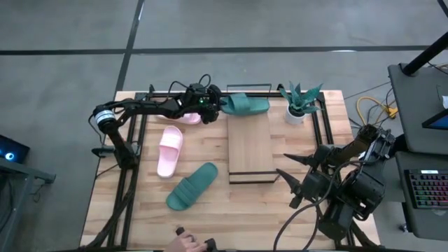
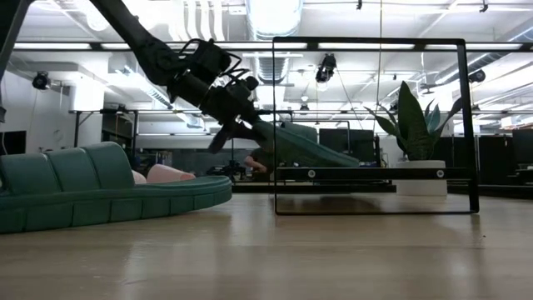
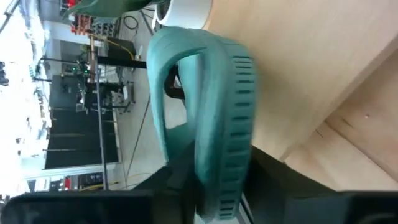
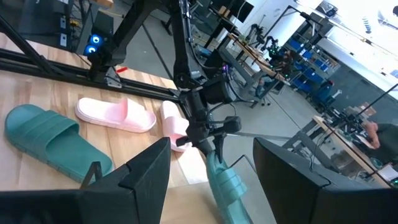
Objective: Pick and place slides into the shelf
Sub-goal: Put the right green slipper on the shelf
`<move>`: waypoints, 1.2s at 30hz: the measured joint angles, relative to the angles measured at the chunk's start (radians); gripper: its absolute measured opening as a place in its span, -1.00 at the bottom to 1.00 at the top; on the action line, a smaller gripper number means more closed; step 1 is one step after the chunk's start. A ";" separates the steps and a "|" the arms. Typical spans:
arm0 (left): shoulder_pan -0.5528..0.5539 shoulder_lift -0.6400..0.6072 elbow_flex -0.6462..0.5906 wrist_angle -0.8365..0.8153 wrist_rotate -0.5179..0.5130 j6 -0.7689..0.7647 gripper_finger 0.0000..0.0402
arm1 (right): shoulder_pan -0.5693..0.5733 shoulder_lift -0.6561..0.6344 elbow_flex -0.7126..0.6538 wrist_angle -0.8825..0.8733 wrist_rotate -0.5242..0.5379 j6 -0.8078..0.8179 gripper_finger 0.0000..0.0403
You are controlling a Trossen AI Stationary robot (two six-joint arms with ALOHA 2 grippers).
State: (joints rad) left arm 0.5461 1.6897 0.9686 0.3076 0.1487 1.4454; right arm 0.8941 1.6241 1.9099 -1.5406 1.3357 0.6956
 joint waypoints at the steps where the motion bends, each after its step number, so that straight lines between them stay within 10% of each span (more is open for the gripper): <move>1: 0.000 0.000 0.001 -0.008 0.000 -0.002 -0.46 | 0.000 0.000 0.000 0.000 0.000 0.000 0.09; 16: -0.012 -0.005 0.022 -0.178 -0.020 -0.315 0.26 | 0.000 0.000 0.000 0.000 0.000 0.000 0.09; 36: -0.030 -0.028 0.022 -0.349 -0.226 -0.367 0.33 | 0.000 0.000 0.000 0.000 0.000 0.000 0.09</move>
State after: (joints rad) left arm 0.5163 1.6620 0.9901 -0.0419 -0.0777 1.0783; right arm 0.8940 1.6245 1.9099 -1.5402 1.3357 0.6956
